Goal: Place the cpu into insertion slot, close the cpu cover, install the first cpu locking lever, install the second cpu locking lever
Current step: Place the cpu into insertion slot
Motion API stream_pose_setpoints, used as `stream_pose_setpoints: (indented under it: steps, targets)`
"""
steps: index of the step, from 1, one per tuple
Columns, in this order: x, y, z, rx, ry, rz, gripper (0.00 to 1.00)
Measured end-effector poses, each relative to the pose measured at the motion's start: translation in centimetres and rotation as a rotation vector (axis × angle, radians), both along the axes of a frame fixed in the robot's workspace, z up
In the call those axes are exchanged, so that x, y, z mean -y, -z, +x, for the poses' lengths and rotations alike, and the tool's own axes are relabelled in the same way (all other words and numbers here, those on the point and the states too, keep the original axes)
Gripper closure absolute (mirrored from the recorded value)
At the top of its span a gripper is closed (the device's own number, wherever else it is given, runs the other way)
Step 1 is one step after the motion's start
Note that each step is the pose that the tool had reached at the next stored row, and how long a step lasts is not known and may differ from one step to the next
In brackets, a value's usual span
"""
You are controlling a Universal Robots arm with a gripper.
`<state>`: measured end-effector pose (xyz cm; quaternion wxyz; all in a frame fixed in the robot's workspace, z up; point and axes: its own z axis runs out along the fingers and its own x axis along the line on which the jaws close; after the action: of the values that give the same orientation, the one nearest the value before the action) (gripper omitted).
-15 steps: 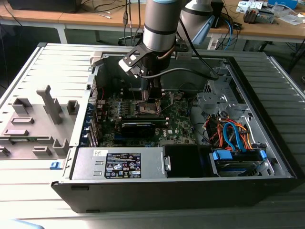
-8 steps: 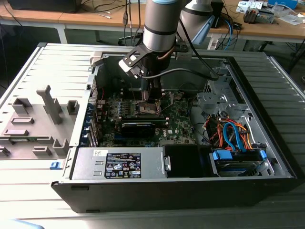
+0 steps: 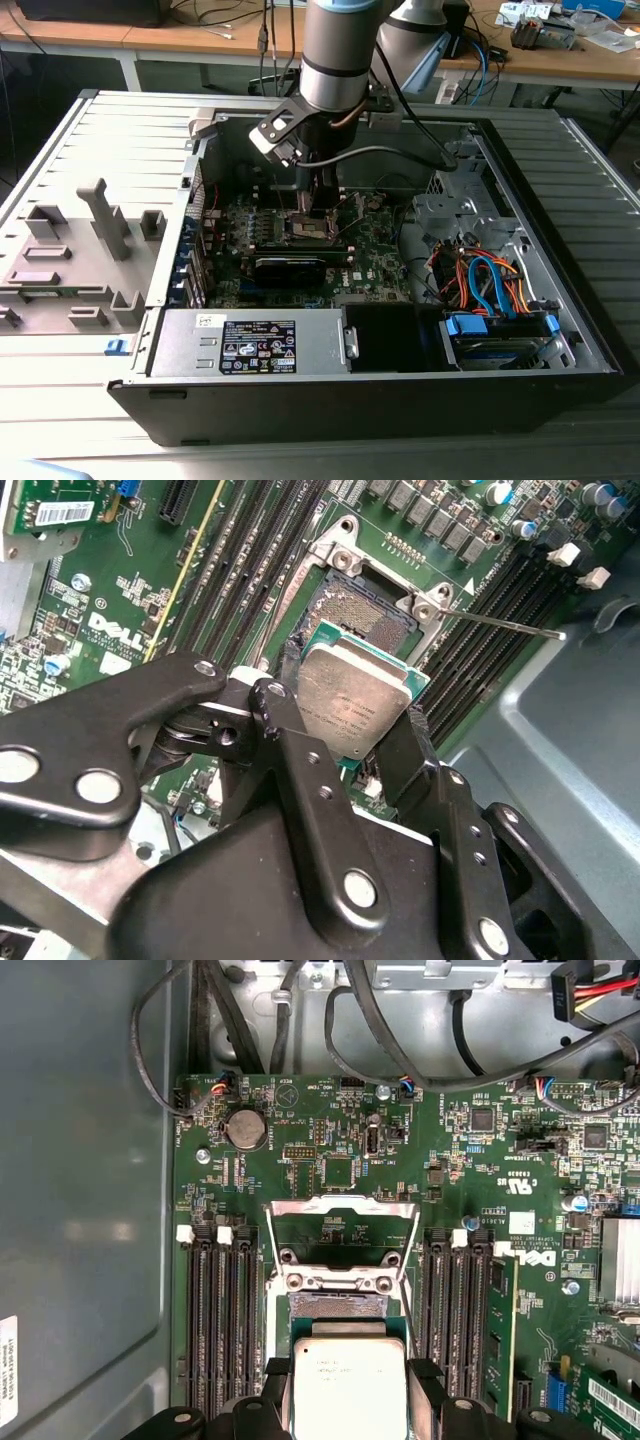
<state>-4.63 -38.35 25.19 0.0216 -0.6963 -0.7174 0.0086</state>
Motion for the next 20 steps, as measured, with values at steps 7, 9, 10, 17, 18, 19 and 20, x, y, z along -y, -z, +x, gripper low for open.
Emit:
stream_pose_setpoints:
  steps: [7,9,10,17,18,19,20]
  targets:
    - [0.00,0.18,0.00,0.0000,0.000,0.0000,0.45]
    - [0.00,0.22,0.00,0.0000,0.000,0.0000,0.45]
    - [0.00,0.25,0.00,0.0000,0.000,0.0000,0.45]
    - [0.00,0.38,0.00,0.0000,0.000,0.0000,0.45]
    - [0.00,0.39,0.00,0.0000,0.000,0.0000,0.45]
    - [0.00,0.41,0.00,0.0000,0.000,0.0000,0.45]
    - [0.00,0.42,0.00,0.0000,0.000,0.0000,0.45]
